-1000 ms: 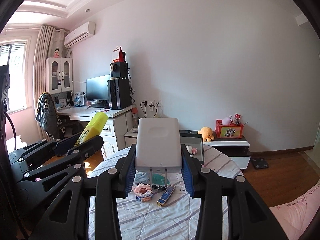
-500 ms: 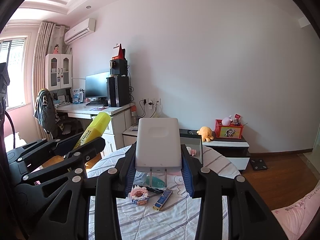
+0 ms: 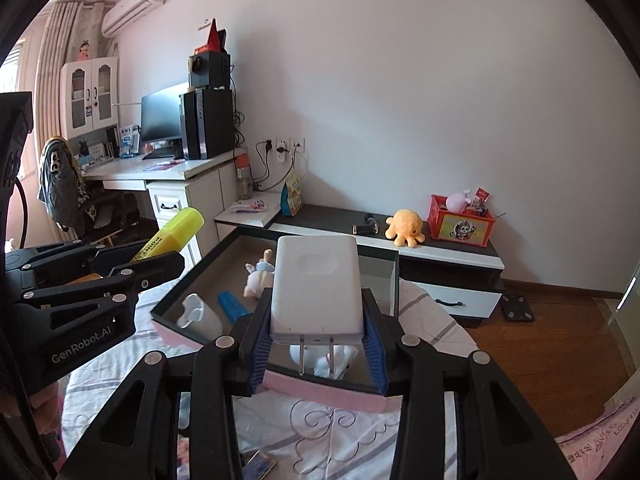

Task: Organize rigid objects
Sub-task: 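Carry the highlighter and charger into the pink box and open both tools, then withdraw both tools from the pink box toward the remaining bed items, then grasp the pink block ring with left tool while right tool grasps the blue pen box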

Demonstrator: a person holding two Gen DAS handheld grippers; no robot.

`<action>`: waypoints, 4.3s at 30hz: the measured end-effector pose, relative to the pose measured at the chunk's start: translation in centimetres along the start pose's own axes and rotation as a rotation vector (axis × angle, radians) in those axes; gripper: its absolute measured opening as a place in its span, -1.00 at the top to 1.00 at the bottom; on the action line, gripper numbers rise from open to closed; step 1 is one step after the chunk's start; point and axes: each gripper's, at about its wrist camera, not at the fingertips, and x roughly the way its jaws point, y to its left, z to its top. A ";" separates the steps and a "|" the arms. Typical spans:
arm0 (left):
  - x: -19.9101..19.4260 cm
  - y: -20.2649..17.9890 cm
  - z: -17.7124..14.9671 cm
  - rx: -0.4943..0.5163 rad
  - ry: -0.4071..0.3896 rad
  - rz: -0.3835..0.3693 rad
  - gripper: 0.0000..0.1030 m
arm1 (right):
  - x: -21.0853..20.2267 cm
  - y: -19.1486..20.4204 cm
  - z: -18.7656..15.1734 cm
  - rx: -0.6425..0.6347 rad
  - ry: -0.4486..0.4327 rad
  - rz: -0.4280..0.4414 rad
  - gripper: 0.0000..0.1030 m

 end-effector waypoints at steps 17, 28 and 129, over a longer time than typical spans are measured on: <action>12.2 0.8 -0.4 -0.006 0.217 0.012 0.04 | 15.8 -2.8 -2.0 0.091 0.295 0.086 0.15; -1.3 1.4 -1.0 -0.081 -0.032 0.048 -0.88 | 4.7 -2.4 0.1 0.142 0.074 0.049 -0.67; -3.7 -3.6 -18.7 -0.052 0.130 0.147 -0.71 | -4.1 0.0 -17.3 0.174 0.236 -0.130 -1.00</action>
